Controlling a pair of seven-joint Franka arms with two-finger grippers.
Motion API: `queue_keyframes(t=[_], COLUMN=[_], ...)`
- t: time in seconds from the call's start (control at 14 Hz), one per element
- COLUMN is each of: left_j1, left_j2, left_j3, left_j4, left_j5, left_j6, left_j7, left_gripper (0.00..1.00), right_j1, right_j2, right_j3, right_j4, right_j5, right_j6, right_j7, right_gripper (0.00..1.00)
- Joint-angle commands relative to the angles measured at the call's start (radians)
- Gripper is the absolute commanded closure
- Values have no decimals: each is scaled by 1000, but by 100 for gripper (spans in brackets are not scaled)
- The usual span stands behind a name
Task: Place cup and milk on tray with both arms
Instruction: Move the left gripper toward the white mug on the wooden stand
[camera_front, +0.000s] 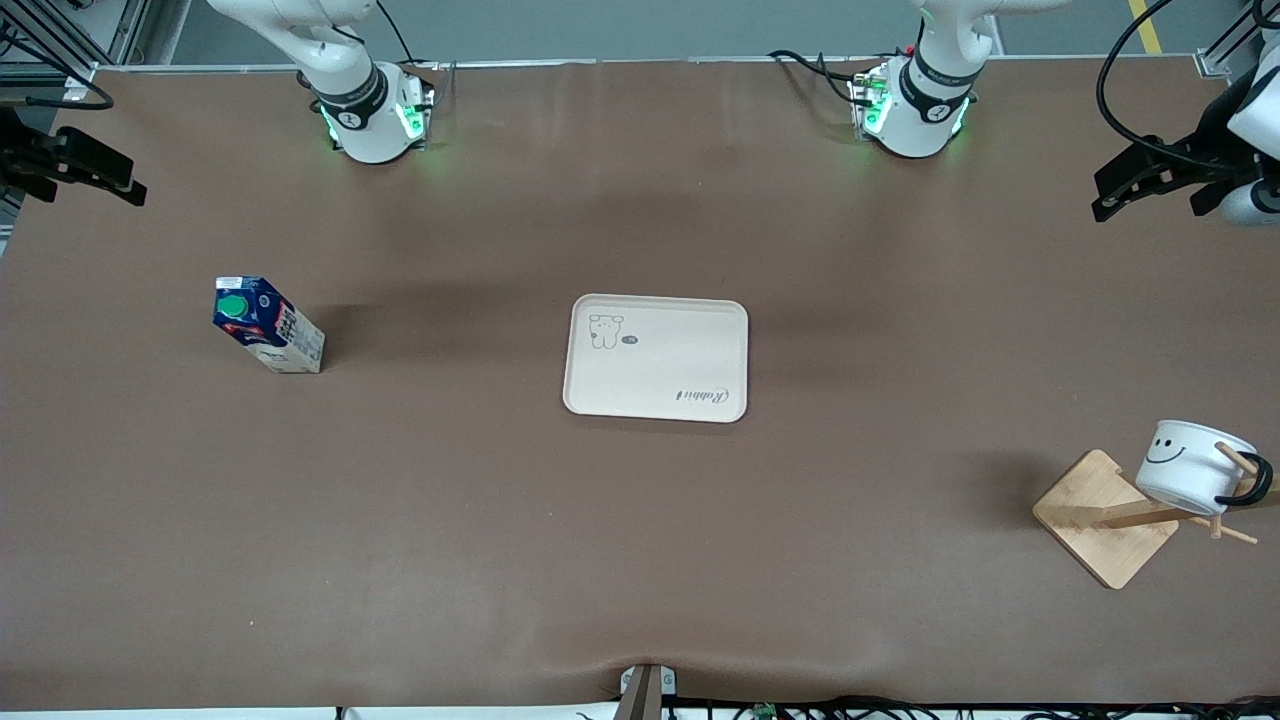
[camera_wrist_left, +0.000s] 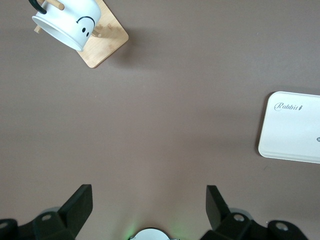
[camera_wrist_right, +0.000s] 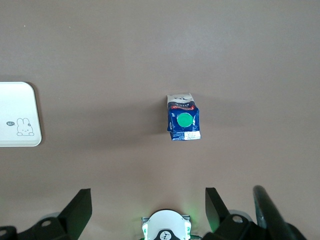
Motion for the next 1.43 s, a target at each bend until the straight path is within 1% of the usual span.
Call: queue_keyframes(t=[0.0,0.36,0.43,0.5,0.64,0.71,0.93,1.21,1.36], left_j1=[-5,1,17,55,92,131,175,215,224], left_j2=[3,24,29,29,21,15,3,0,1], left_j3=[5,16,16,13,13,12,12,10,12], left_j4=[22,43,39,26,-39,-88,-203,-381,-449], left_j5=[3,6,4,4,-7,-13,-13,-13,-13], left_j6=[-19,-8,7,52,144,207,416,674,790], left_j7=[-3,2,1,1,2,2,4,19,49], left_gripper=[0,0,0,0,0,0,0,0,0], right_j1=[-12,-12,-12,-12,-14,-12,-12,-14,-12], right_j2=[-24,-23,-24,-24,-23,-24,-23,-24,-24], right_j3=[6,6,6,6,6,6,6,6,6], right_j4=[-26,-26,-26,-26,-26,-26,-26,-26,-26], right_j5=[18,18,18,18,18,18,18,18,17], right_j6=[3,1,3,1,1,1,1,0,0], right_j7=[7,7,7,7,7,7,7,7,7], right_gripper=[0,0,0,0,0,0,0,0,0])
